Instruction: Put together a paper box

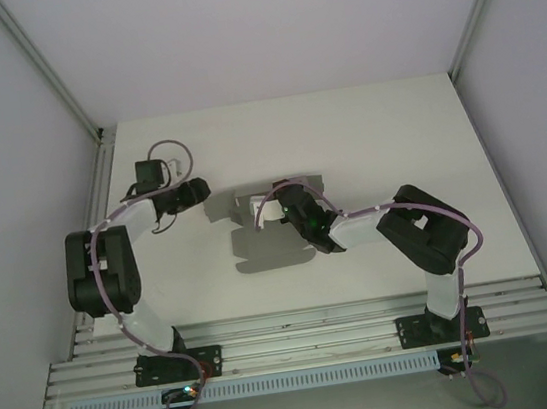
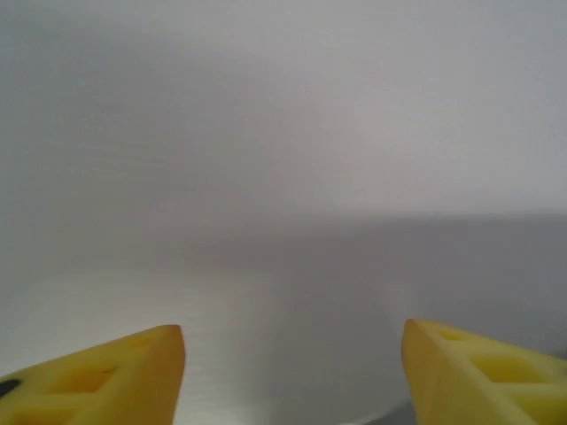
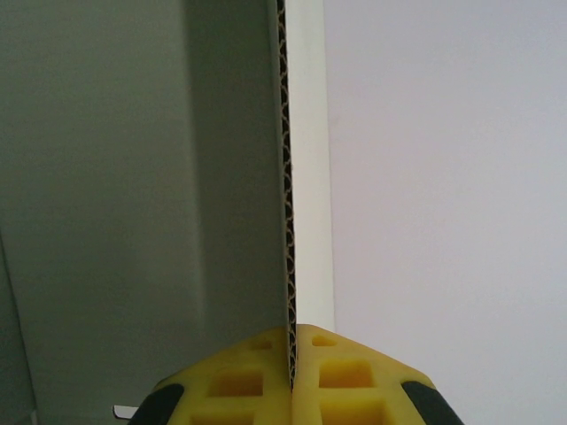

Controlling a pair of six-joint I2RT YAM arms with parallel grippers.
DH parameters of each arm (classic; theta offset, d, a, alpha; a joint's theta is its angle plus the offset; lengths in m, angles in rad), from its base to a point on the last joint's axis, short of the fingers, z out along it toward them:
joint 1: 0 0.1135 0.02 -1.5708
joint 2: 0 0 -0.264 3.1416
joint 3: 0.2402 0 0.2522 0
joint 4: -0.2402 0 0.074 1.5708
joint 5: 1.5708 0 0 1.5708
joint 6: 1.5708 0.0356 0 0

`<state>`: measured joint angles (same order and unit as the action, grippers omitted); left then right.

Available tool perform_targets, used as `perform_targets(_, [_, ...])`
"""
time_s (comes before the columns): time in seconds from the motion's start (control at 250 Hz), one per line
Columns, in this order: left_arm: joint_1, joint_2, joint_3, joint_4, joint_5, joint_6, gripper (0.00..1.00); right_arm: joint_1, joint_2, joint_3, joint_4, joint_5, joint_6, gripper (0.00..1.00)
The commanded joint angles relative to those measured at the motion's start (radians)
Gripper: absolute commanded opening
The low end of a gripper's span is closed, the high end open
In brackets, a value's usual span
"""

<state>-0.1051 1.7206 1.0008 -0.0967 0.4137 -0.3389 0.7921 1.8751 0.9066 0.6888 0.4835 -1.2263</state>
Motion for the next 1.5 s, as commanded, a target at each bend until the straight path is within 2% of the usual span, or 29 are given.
perform_targets(0.0, [-0.042,-0.068,-0.052,-0.030,0.122,0.036,0.56,0.008,0.038,-0.012,-0.139,-0.021,0.040,0.00])
perform_targets(0.108, [-0.078,-0.132,-0.116,-0.033,0.143,0.036,0.44,0.006,0.026,-0.015,-0.147,-0.022,0.053,0.00])
perform_targets(0.312, [-0.156,-0.153,-0.204,0.016,0.197,0.064,0.36,0.006,0.027,-0.009,-0.172,-0.020,0.078,0.00])
perform_targets(0.495, [-0.195,-0.145,-0.244,0.108,0.235,0.094,0.36,0.006,0.018,-0.014,-0.188,-0.022,0.087,0.00])
perform_targets(0.603, [-0.240,-0.144,-0.272,0.174,0.146,0.150,0.37,0.006,0.015,-0.011,-0.207,-0.026,0.092,0.00])
perform_targets(0.671, [-0.264,-0.155,-0.291,0.230,0.036,0.146,0.37,0.005,0.016,-0.012,-0.212,-0.033,0.090,0.00])
perform_targets(0.743, [-0.276,-0.161,-0.319,0.324,-0.021,0.140,0.40,0.005,0.013,-0.011,-0.215,-0.042,0.094,0.00])
perform_targets(0.803, [-0.278,-0.159,-0.325,0.376,-0.017,0.134,0.43,0.005,0.013,-0.010,-0.225,-0.049,0.100,0.00])
perform_targets(0.903, [-0.288,-0.151,-0.321,0.407,-0.020,0.153,0.58,0.006,0.015,-0.012,-0.235,-0.057,0.102,0.00])
perform_targets(0.966, [-0.297,-0.151,-0.335,0.431,0.022,0.178,0.59,0.005,0.018,-0.015,-0.233,-0.057,0.099,0.00])
perform_targets(1.042, [-0.304,-0.173,-0.377,0.489,0.076,0.154,0.56,0.004,0.021,-0.019,-0.212,-0.052,0.095,0.00])
perform_targets(1.146, [-0.307,-0.226,-0.448,0.540,0.118,0.132,0.59,-0.001,0.016,-0.021,-0.213,-0.046,0.088,0.00])
perform_targets(1.378, [-0.305,-0.372,-0.505,0.491,0.082,0.135,0.59,-0.013,-0.027,-0.026,-0.210,-0.040,0.060,0.00])
perform_targets(1.494, [-0.304,-0.410,-0.498,0.420,-0.010,0.177,0.59,-0.013,-0.056,-0.027,-0.200,-0.039,0.055,0.00])
